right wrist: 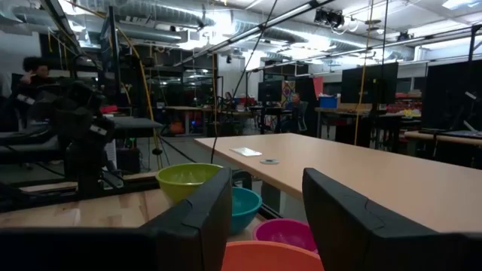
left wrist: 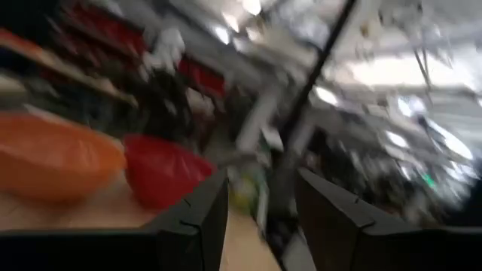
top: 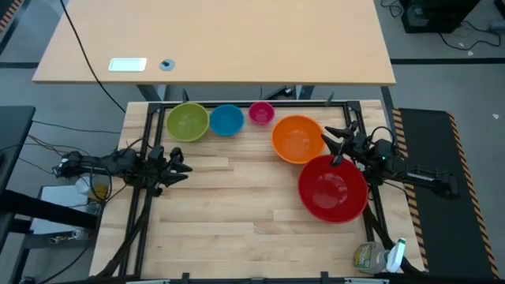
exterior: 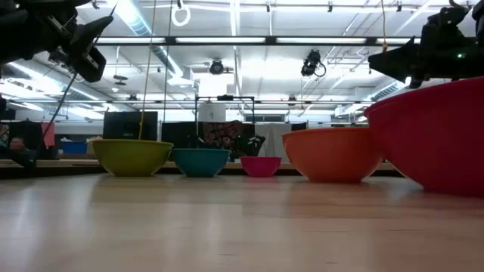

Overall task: Nest bowls inside each other
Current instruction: Stack the orange bowl on top of the red bowl

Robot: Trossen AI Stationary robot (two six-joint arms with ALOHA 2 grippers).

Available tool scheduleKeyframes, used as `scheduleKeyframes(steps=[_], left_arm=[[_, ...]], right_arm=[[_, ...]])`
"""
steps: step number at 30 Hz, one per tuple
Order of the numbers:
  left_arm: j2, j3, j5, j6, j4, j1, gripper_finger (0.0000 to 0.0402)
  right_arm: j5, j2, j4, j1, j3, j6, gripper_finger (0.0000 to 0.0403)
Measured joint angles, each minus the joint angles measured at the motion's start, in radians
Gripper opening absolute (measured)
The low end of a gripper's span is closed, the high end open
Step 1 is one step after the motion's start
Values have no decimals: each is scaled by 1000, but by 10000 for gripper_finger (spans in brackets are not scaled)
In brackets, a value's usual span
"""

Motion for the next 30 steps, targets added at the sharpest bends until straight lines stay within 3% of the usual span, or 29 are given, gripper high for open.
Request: scheduleKeyframes(steps=[2, 8, 13, 19, 23, 26, 30], left_arm=[[-1, 0, -77, -5, 77, 2, 155], [30, 0, -166, 33, 206, 2, 155], [129, 0, -382, 82, 230, 3, 155], [267, 0, -470, 45, 251, 3, 155], [353, 15, -451, 65, 358, 8, 155], [430, 120, -398, 123, 243, 46, 155], [592, 306, -313, 160, 29, 138, 155]], right_arm=[[0, 0, 0, 0, 0, 0, 170], [0, 0, 1, 0, 0, 0, 170], [20, 0, 27, 0, 0, -14, 170], [11, 0, 49, 0, 0, 46, 170], [-84, 1, 117, 0, 0, 150, 170], [-134, 2, 141, 0, 0, 146, 170], [-79, 4, 172, 0, 0, 188, 170]])
